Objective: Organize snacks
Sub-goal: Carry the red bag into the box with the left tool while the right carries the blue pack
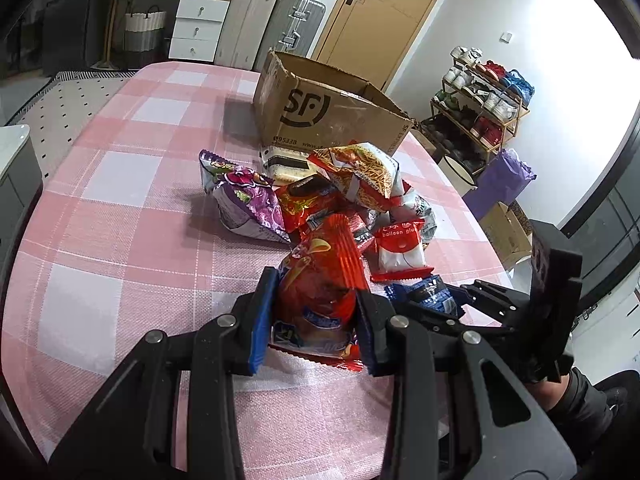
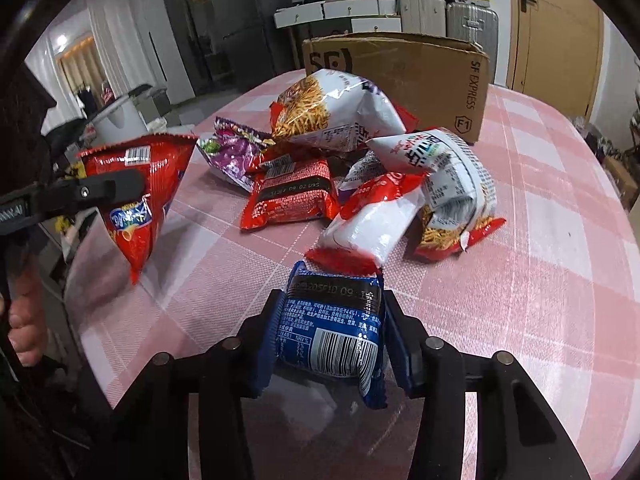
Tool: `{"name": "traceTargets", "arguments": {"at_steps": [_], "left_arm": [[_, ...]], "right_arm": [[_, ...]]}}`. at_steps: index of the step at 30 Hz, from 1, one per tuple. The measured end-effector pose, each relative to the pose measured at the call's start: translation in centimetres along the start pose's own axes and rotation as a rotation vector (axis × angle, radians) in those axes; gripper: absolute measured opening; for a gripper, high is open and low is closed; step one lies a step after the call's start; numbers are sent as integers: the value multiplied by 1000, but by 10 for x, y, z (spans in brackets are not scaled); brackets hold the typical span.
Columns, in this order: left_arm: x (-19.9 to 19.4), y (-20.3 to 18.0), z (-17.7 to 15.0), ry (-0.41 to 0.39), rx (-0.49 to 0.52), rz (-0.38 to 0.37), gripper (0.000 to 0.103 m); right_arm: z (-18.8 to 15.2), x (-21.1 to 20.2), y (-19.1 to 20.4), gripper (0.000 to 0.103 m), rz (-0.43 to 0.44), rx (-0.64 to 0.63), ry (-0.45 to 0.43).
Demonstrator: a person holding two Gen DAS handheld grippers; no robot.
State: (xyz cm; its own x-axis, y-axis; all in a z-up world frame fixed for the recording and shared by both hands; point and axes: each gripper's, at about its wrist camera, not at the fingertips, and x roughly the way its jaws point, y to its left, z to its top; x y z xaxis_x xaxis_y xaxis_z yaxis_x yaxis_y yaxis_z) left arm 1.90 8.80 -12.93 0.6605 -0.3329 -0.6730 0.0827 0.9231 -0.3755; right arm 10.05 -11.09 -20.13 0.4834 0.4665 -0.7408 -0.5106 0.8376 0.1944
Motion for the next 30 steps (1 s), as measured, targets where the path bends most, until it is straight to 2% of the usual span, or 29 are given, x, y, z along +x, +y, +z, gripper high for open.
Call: {"name": "traceTargets", "arguments": {"at_steps": [5,13,25,30], "left_arm": [[-2,-6,1,2,17,3,32],[-7,-22,15,-10,77,18,33],[-5,-45,67,-31,180,82,33],[0,-51,96,-23,202,82,33]], "right_arm": [[5,-20,-7,47,59,52,-48],[21,-58,3,47,99,44,-140],[84,-94,-18,47,135,67,-259],[114,-97,-29,47,132,61,-284]]}}
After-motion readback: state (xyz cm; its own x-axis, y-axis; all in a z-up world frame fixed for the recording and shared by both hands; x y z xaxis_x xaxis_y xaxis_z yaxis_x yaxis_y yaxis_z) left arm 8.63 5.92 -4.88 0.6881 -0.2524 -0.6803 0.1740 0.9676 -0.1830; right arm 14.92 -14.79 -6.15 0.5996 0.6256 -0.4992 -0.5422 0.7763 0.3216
